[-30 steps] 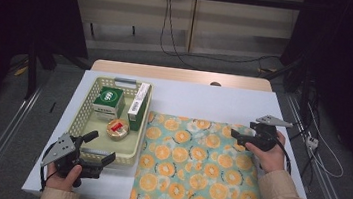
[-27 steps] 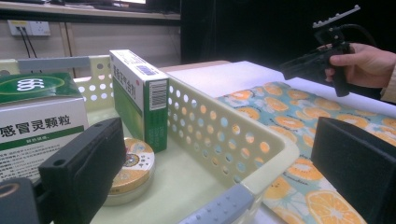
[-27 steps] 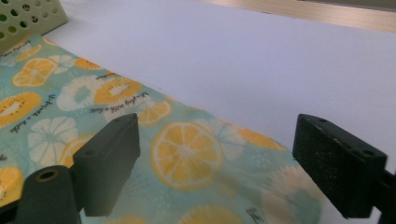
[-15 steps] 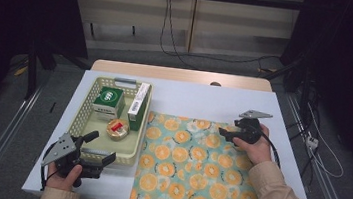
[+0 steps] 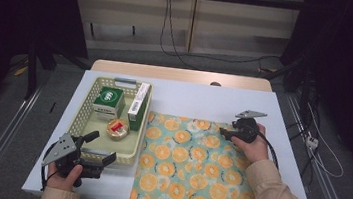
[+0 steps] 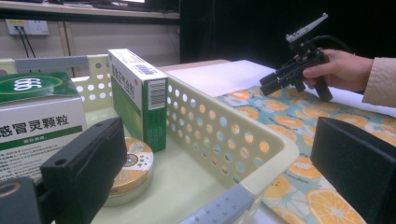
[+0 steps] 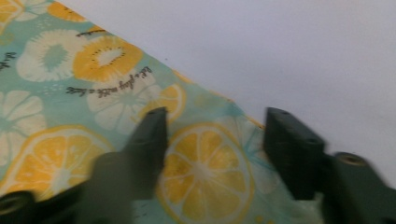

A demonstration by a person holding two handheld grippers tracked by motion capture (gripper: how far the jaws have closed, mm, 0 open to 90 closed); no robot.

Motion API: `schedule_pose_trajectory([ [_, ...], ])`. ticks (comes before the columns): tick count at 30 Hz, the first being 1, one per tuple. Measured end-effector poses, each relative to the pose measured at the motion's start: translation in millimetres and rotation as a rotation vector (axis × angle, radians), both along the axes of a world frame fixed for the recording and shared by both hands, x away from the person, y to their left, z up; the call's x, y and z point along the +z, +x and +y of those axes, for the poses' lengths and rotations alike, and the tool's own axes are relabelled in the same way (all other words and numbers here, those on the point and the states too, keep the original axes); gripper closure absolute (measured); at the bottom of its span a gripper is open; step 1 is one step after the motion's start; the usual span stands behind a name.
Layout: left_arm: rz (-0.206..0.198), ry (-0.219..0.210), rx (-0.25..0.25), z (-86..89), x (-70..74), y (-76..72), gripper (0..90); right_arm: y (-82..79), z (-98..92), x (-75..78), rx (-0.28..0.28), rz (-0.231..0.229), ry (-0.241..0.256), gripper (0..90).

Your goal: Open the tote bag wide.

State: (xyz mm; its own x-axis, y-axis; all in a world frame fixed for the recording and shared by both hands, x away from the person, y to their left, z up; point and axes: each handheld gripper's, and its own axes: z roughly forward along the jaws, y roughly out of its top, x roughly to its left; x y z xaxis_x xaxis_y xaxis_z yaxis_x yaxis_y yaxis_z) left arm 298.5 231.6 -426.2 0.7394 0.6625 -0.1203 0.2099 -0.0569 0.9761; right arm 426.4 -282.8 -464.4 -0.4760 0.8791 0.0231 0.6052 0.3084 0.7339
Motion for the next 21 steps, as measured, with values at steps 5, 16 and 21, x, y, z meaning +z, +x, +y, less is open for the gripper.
schedule_pose_trajectory([
  [5,0.003,0.006,-0.003,-0.3,-0.5,0.7,3.3,-0.6,-1.2,1.5,0.002,0.011,0.02,70.2],
  [16,0.004,0.007,0.003,0.2,-0.3,0.4,3.4,0.2,-4.1,-0.2,-0.026,0.013,0.05,90.0],
  [21,0.004,0.004,0.004,-0.1,0.1,0.4,3.5,-0.3,-3.1,0.6,-0.021,-0.004,0.038,90.0],
])
